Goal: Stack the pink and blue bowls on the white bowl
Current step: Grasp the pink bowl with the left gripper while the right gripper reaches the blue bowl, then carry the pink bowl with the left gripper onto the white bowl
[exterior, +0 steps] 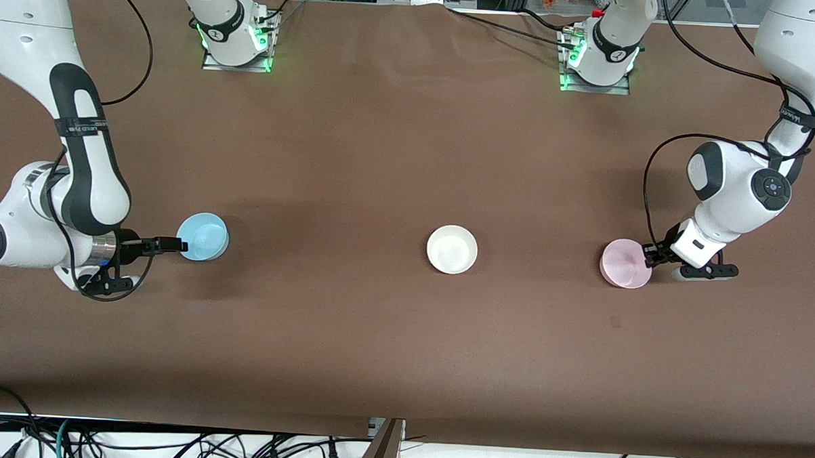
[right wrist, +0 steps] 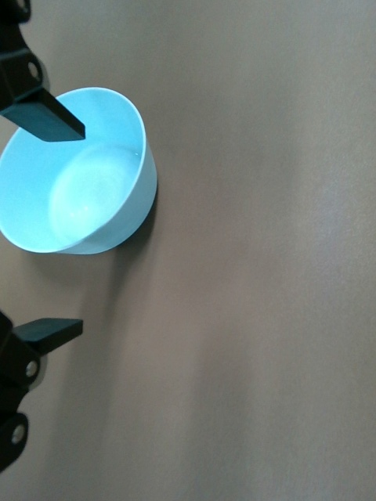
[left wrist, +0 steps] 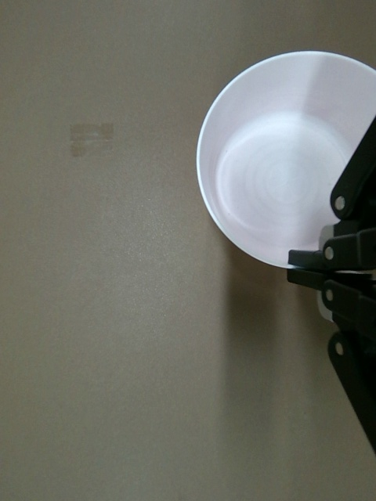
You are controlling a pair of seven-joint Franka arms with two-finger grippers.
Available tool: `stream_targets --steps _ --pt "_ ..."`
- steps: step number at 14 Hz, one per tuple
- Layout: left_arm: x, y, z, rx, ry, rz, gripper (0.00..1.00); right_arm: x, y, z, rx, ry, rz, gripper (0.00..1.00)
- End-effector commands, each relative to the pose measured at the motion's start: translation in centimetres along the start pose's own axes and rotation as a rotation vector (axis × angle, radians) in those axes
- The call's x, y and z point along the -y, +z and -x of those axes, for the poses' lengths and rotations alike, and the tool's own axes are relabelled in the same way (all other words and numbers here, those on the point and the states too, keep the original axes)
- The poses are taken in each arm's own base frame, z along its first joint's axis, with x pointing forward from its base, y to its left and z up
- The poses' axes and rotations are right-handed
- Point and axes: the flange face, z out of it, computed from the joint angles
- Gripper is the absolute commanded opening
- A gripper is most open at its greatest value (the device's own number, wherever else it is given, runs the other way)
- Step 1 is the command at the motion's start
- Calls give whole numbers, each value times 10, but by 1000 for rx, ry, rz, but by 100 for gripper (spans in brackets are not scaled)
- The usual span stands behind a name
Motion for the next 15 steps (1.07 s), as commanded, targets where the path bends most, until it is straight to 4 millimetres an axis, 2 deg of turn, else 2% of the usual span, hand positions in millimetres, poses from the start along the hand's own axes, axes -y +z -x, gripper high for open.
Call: stream_targets --steps 1,4,6,7,8,9,10,12,15 --pt "-1 -3 -2 -13 16 -11 0 -12 6 9 -48 -39 -35 98" --pt "-2 -15 -11 -34 17 -13 0 -16 15 13 -66 -72 -52 95" --pt "-6 -26 -18 -58 11 -13 0 -16 20 16 -61 -85 -65 84" --pt "-9 -32 -23 -72 -11 -11 0 -17 22 17 -57 -83 -66 75" --pt "-19 -42 -29 -91 -28 -4 0 -16 23 18 -53 -83 -69 66" --pt "-29 -47 -31 -95 -48 5 0 -14 22 18 -51 -86 -70 49" --pt "-40 -56 -35 -100 -60 11 0 -13 22 18 -49 -87 -72 44" --pt "-67 -72 -39 -77 -92 23 0 -12 22 18 -46 -89 -75 43" --pt "-123 -93 -35 -40 -155 48 0 -10 20 18 -43 -91 -77 45"
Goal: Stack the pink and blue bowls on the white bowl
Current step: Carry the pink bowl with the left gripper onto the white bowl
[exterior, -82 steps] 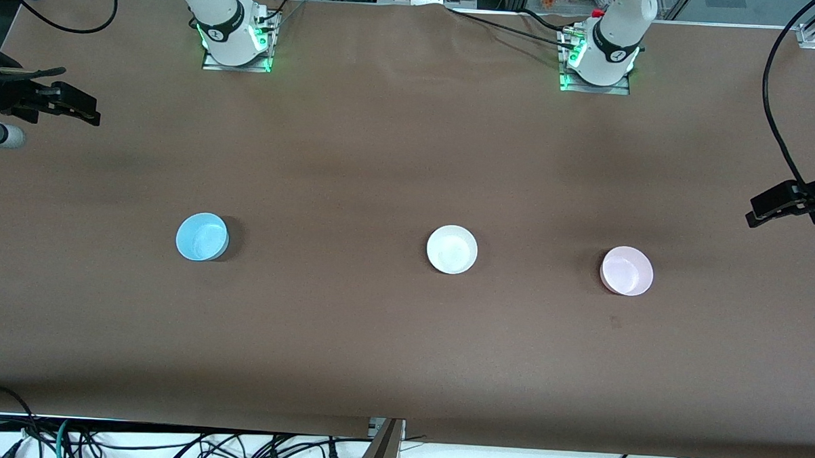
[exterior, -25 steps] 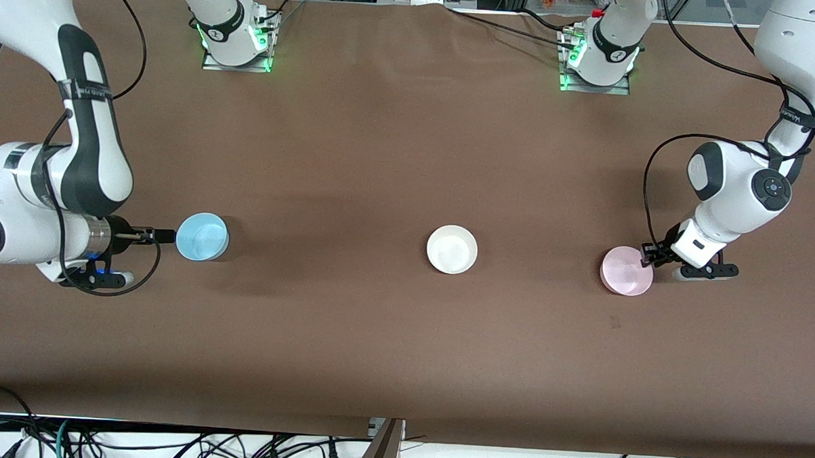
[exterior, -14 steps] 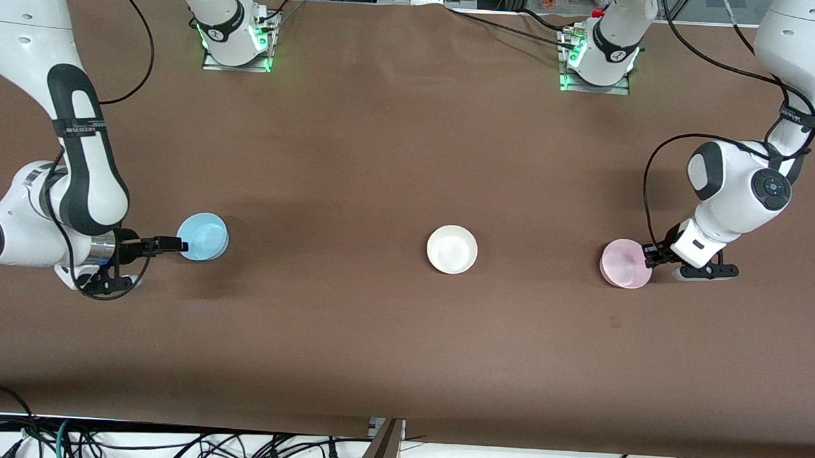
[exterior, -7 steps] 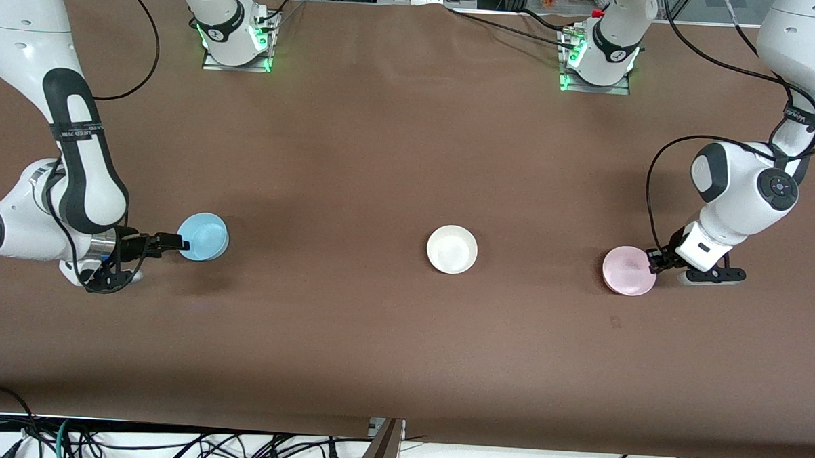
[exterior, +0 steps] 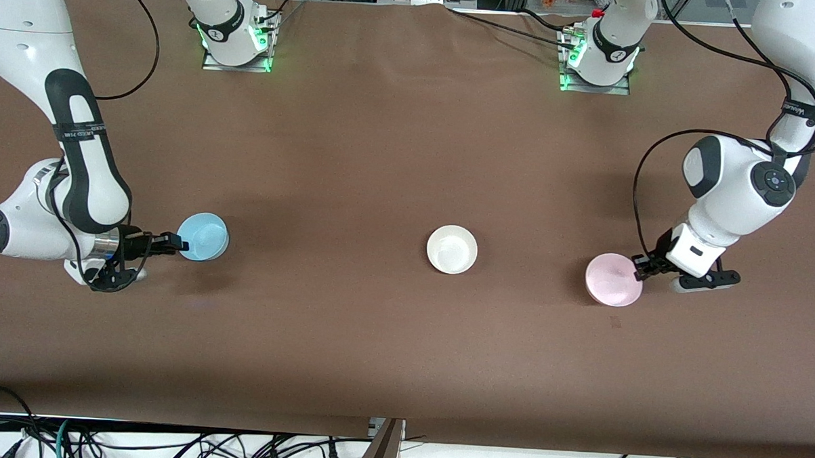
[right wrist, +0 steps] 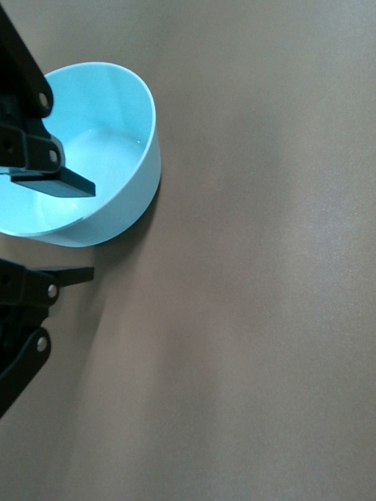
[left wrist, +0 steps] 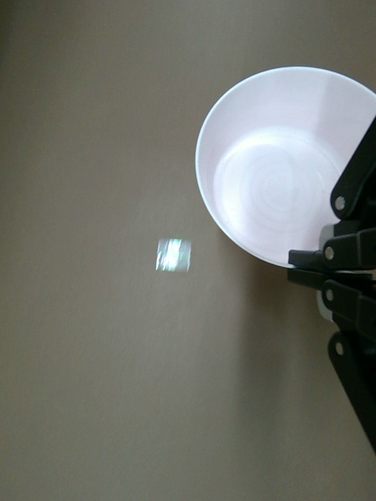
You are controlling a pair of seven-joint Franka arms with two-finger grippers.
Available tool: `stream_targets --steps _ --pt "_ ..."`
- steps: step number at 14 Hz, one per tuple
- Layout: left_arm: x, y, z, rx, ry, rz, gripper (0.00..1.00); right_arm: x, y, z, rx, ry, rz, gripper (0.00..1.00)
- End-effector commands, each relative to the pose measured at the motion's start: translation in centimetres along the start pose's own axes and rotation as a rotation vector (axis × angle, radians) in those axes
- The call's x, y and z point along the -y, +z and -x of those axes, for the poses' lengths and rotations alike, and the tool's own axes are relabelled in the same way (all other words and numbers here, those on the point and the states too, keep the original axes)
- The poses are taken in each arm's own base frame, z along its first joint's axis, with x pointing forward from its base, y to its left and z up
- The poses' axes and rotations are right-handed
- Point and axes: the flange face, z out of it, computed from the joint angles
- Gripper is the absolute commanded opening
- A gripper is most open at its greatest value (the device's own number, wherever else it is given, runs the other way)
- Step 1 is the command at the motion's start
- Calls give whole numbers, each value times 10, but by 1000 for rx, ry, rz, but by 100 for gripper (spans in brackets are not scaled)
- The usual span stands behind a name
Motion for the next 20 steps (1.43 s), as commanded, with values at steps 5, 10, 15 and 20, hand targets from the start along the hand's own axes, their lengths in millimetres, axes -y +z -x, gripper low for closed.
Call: stream_targets --steps 5,10,15,20 --pt "-125 -31 41 32 -195 60 0 8 -10 8 2 -16 -37 37" --pt "-204 -23 86 58 -250 74 0 9 -10 9 10 -7 -42 1" --pt "-249 16 122 17 -314 57 0 18 -17 2 7 -19 -44 0" --pt "-277 36 143 15 -369 54 0 77 -42 -16 53 26 -79 0"
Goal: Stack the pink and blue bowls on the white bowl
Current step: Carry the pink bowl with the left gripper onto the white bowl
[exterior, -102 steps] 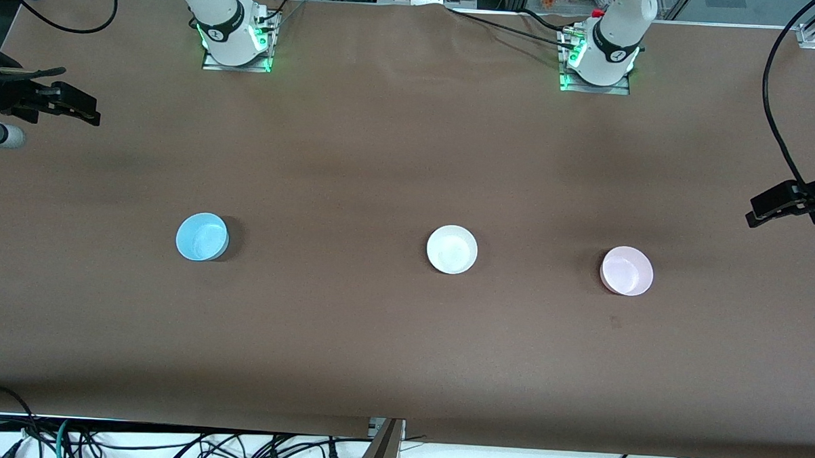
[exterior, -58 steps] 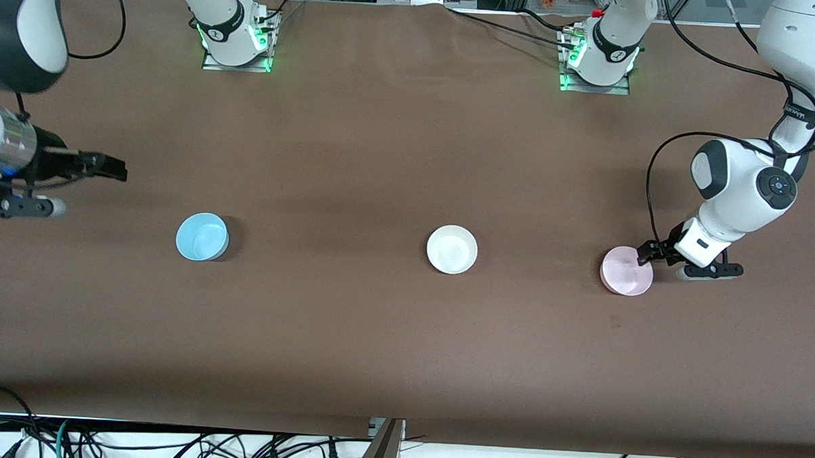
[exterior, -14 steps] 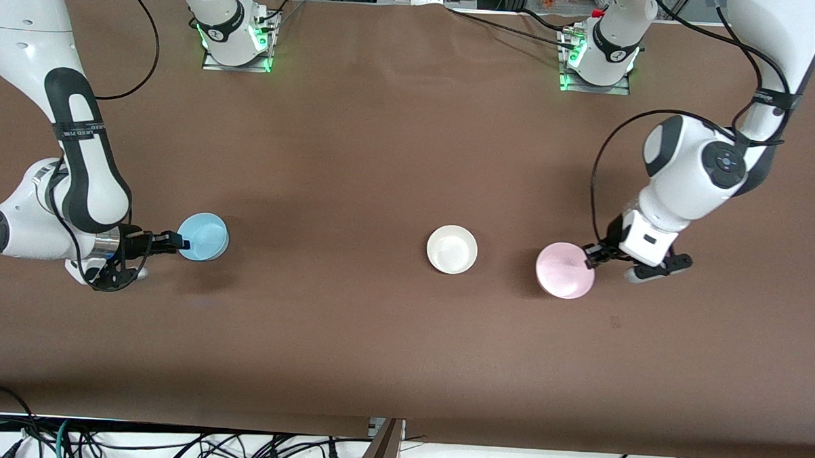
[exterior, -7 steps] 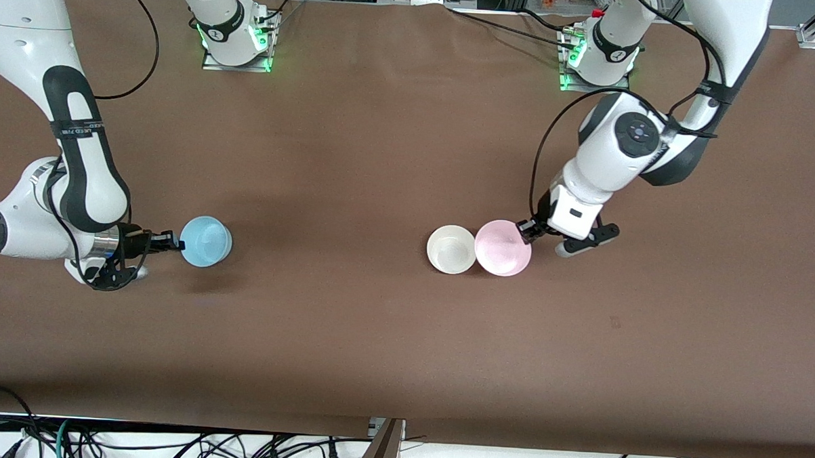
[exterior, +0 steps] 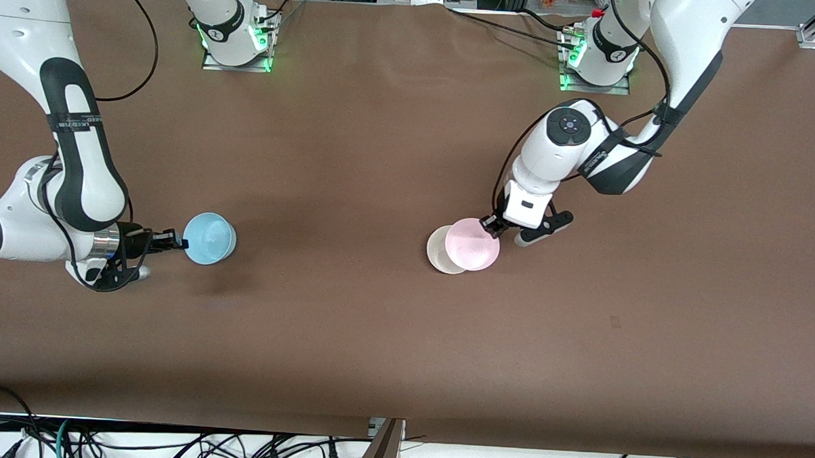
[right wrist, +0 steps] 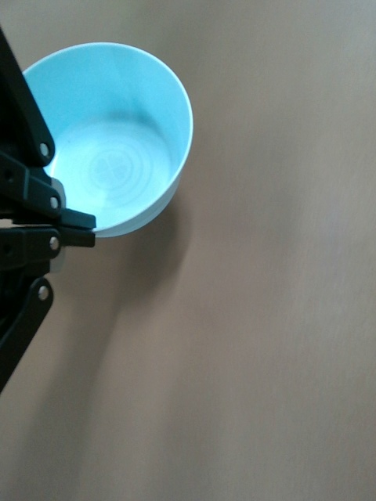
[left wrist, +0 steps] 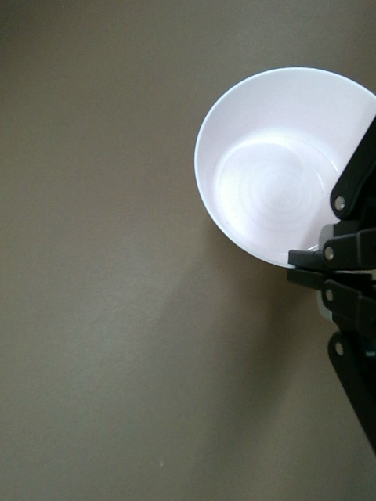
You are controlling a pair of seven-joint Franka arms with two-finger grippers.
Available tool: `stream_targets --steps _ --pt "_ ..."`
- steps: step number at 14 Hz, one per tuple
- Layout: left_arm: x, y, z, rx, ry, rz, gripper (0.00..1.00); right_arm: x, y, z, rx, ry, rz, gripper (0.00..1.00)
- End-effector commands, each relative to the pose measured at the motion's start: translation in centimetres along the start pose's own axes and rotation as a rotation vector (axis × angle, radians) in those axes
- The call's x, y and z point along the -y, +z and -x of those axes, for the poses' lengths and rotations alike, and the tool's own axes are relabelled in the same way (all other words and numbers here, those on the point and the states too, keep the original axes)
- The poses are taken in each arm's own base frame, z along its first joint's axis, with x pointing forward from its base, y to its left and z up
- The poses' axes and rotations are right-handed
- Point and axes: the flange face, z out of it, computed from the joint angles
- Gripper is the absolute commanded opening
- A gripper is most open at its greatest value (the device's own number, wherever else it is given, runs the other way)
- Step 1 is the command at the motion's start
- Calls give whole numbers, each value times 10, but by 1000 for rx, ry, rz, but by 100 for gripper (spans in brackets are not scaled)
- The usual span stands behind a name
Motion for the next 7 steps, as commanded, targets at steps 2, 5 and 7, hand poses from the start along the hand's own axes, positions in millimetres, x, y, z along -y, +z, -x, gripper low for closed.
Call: stream_targets --steps 2,5,7 --pt "-17 5 11 -4 -34 15 0 64 -12 -13 10 25 -43 0" --pt "-19 10 18 6 -45 10 0 103 -5 -23 20 66 -58 0" --pt "-19 15 23 17 -47 5 0 129 -6 -30 18 103 -64 0"
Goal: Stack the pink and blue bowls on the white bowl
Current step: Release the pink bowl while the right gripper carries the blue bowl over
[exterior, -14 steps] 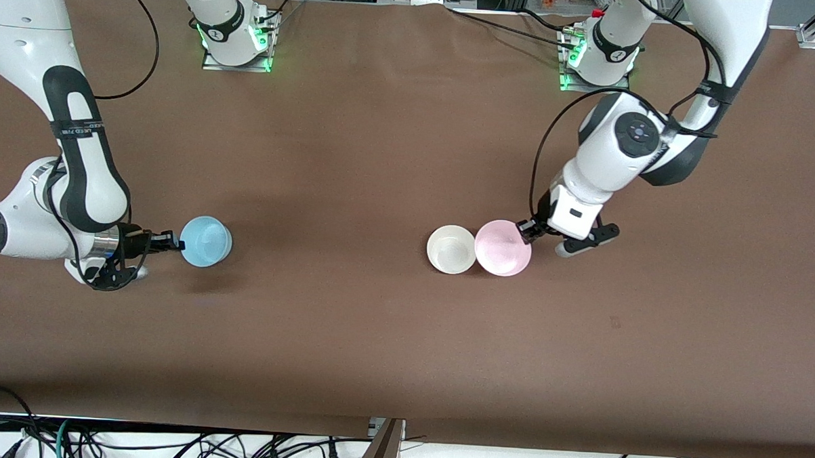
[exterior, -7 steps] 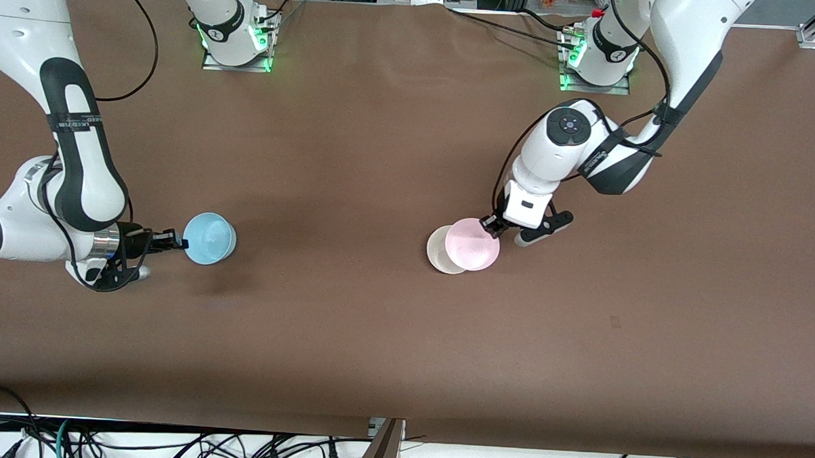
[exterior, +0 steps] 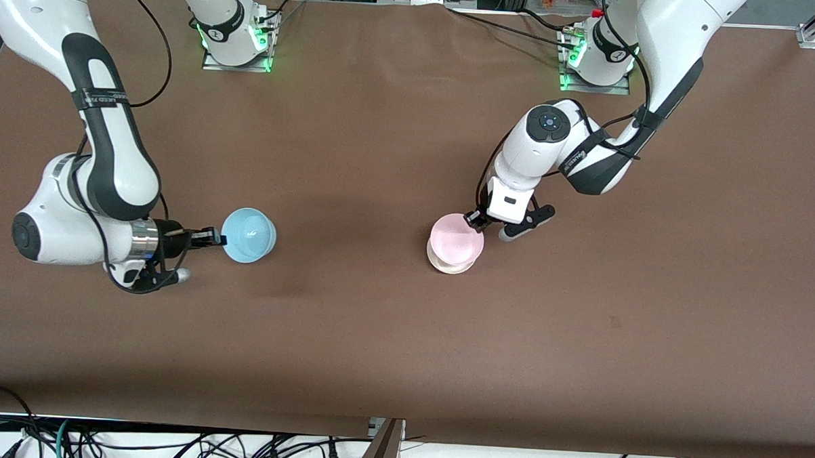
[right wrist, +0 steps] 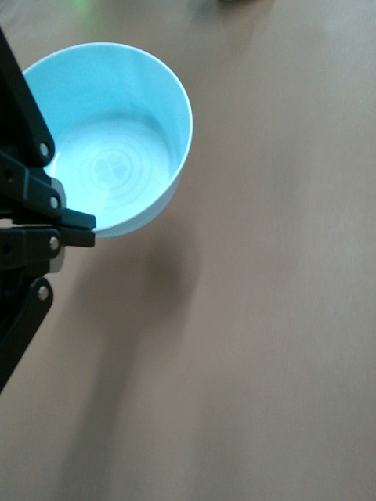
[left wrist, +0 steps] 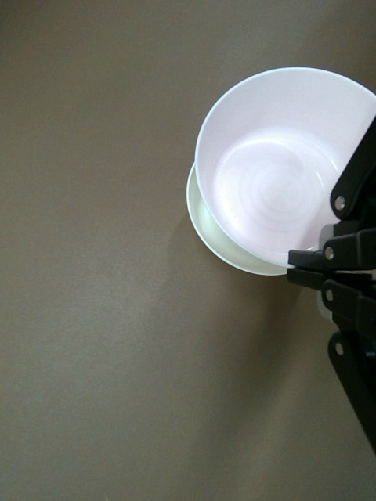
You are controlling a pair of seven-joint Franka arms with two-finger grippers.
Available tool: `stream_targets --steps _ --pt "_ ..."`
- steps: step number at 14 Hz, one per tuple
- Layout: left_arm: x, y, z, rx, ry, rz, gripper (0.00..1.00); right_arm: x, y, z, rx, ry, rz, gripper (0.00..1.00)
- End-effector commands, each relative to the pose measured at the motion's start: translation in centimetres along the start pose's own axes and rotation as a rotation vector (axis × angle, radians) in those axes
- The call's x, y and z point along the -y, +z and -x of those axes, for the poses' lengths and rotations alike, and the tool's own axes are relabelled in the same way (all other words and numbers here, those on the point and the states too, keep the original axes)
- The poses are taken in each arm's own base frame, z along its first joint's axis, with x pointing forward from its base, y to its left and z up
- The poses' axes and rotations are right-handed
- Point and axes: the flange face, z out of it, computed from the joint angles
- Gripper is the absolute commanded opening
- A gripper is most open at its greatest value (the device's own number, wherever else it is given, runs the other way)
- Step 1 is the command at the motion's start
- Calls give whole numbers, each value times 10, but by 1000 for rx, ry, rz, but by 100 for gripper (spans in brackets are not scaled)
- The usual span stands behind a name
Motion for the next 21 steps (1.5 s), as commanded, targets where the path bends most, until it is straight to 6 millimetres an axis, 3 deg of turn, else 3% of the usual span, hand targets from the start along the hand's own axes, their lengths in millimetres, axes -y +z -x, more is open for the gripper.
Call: stream_targets --steps 1,7,17,18,19,21 --pt "-5 9 2 -2 -8 -2 0 35 -5 -5 -3 43 -10 0" --pt "2 29 7 -70 -1 -23 0 110 17 -12 -9 137 18 0" --pt "-7 33 -1 -87 -40 4 0 174 38 -17 -95 280 41 0" --pt "-7 34 -2 -87 -43 4 9 177 40 -17 -99 291 53 0" --pt "-7 34 -4 -87 -47 5 27 181 42 -16 -102 299 60 0" --pt "-8 33 -4 -88 -44 6 46 187 45 -15 -99 288 67 0"
